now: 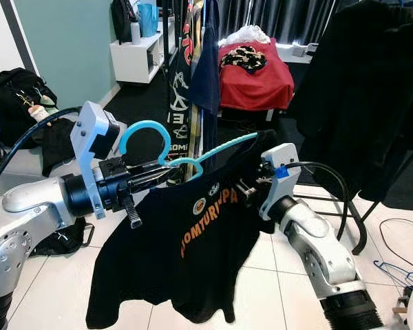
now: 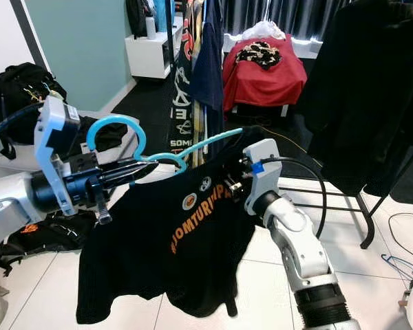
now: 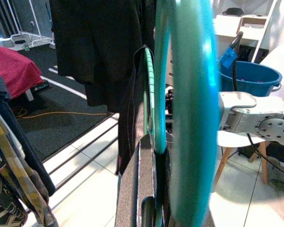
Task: Hang hanger
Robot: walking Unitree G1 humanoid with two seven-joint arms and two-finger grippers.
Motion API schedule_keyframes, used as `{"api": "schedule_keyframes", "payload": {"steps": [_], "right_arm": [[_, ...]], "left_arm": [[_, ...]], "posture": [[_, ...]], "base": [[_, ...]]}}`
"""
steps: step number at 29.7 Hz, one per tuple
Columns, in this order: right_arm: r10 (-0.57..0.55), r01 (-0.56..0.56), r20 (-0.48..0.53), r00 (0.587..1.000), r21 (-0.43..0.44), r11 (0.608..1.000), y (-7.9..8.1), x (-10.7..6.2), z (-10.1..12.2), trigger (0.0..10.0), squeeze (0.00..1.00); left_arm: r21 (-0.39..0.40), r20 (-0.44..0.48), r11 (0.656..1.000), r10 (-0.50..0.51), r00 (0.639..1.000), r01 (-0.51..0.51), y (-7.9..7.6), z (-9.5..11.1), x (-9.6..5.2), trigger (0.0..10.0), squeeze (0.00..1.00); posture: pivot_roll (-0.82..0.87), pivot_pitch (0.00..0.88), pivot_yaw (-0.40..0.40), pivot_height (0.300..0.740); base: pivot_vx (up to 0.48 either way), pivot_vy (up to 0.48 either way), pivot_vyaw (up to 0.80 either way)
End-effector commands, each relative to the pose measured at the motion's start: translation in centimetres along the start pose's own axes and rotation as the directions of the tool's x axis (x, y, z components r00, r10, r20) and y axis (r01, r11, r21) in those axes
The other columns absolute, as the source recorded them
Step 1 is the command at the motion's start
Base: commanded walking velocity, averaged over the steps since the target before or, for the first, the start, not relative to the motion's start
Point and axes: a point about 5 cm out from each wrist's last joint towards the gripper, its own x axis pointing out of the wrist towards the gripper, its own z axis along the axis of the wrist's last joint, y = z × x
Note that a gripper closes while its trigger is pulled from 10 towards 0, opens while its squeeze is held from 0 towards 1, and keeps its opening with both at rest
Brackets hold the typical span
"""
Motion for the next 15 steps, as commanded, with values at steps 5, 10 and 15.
{"api": "schedule_keyframes", "payload": {"steps": [5, 10, 15], "right_arm": [[0.021, -0.019, 0.053, 0.998, -0.029, 0.999, 0.38, 0.73, 0.69, 0.0, 0.0], [0.015, -0.008, 0.091, 0.996, -0.086, 0.996, 0.22, 0.81, 1.01, 0.0, 0.0], [0.0, 0.011, 0.104, 0.995, -0.104, 0.995, 0.06, 0.79, 1.14, 0.0, 0.0]], "left_arm": [[0.002, 0.019, 0.999, -0.032, 0.999, 0.032, -0.71, 0.33, -0.07, 0.0, 0.0], [-0.005, 0.018, 0.999, -0.037, 0.999, 0.037, -0.74, 0.28, -0.07, 0.0, 0.0], [-0.006, 0.016, 0.999, -0.038, 0.999, 0.039, -0.72, 0.24, -0.05, 0.0, 0.0]], "posture": [[-0.03, 0.179, -0.032, 0.74], [-0.03, 0.18, -0.028, 0.74], [-0.03, 0.181, -0.025, 0.74]], "base": [[0.0, 0.0, 0.0], [0.0, 0.0, 0.0], [0.0, 0.0, 0.0]]}}
